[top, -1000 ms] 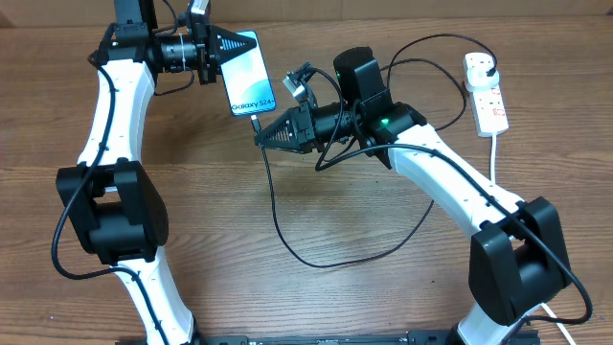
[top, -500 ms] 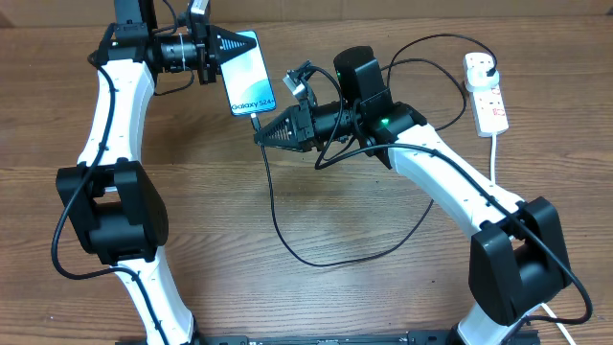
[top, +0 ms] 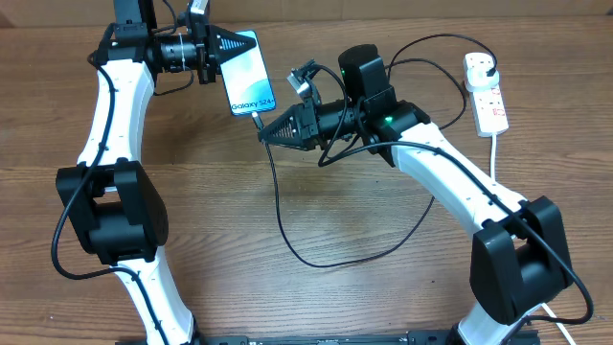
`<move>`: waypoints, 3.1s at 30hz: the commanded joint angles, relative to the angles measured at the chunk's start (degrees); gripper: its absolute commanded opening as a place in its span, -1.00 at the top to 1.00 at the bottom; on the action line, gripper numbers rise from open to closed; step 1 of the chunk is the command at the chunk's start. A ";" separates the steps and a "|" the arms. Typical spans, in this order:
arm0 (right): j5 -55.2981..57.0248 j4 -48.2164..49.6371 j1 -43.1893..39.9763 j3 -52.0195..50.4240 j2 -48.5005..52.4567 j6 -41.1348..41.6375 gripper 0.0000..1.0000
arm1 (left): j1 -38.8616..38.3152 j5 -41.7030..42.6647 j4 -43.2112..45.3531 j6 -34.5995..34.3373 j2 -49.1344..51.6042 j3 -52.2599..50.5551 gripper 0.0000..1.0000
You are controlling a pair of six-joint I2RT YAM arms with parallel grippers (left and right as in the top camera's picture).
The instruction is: Plug charger to phone and switch on socket
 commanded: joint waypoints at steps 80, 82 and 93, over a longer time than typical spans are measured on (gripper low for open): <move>4.00 5.88 -2.69 0.79 2.27 4.24 0.93 | -3.61 10.43 -4.15 8.90 0.09 0.85 0.91; 4.02 5.09 -2.69 0.79 2.27 4.02 0.85 | -3.32 10.12 -4.15 8.90 0.09 0.85 0.91; 4.26 -0.85 -2.73 0.79 2.27 -0.48 0.49 | -2.54 4.52 -4.15 8.92 0.09 0.85 0.91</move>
